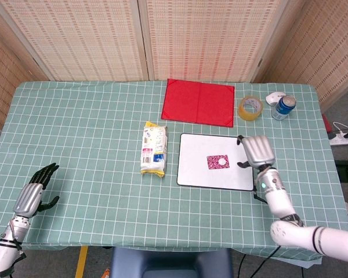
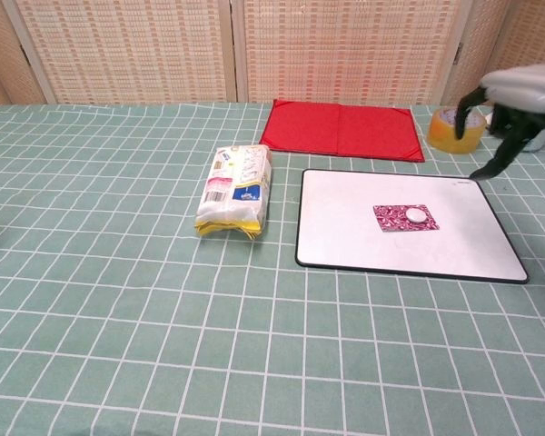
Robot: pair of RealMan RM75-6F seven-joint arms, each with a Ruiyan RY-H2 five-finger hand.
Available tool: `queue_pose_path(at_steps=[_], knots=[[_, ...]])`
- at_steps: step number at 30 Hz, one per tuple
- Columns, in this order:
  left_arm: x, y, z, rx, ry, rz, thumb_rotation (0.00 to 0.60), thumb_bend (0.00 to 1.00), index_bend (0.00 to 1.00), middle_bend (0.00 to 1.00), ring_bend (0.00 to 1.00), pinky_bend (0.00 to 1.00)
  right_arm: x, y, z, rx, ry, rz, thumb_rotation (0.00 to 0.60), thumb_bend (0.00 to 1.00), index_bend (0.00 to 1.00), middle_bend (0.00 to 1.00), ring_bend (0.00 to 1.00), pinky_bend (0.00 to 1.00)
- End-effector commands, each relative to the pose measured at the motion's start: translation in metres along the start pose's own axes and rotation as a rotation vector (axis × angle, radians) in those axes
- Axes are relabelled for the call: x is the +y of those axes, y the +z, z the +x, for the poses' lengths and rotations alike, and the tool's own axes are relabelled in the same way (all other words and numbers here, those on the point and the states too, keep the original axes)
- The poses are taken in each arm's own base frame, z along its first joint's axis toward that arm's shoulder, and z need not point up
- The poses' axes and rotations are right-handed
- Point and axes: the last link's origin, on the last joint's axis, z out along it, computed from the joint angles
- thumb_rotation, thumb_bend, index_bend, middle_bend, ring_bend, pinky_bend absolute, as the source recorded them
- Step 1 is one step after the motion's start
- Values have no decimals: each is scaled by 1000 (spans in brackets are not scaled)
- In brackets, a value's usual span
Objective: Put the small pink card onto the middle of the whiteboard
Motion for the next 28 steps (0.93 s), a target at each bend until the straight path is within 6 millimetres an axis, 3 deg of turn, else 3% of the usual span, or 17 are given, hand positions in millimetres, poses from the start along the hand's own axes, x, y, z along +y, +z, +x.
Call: queue_pose_path(at_steps=[1,4,6,8,10,16,28], knots=[[0,-1,-1,4,17,-2,600,278,0,0,0,83,112,-87,-1,176,-30,-110,521,0,437,821,757,941],[1,-2,-1,17,41,-2,600,278,0,0,0,82,155,-109,-33,143,31,-138,555,0,253,465,383,708],[1,-2,-1,29,61,0,600,278,0,0,0,82,173,-121,-51,138,62,-140,557,0,58,181,84,416],[0,-2,-2,38,77,3,600,278,0,0,0,82,181,-131,-61,184,79,-133,553,0,2,46,4,200],[-1,-2,-2,48,96,8,600,278,0,0,0,82,188,-140,-73,241,98,-133,536,0,0,0,0,40],[-2,-2,-3,67,119,16,600,278,0,0,0,78,212,-138,-93,201,162,-197,469,0,0,0,0,0],[-3,-6,0,72,99,-4,600,278,0,0,0,77,207,-120,-104,104,172,-192,439,0,0,0,0,0]])
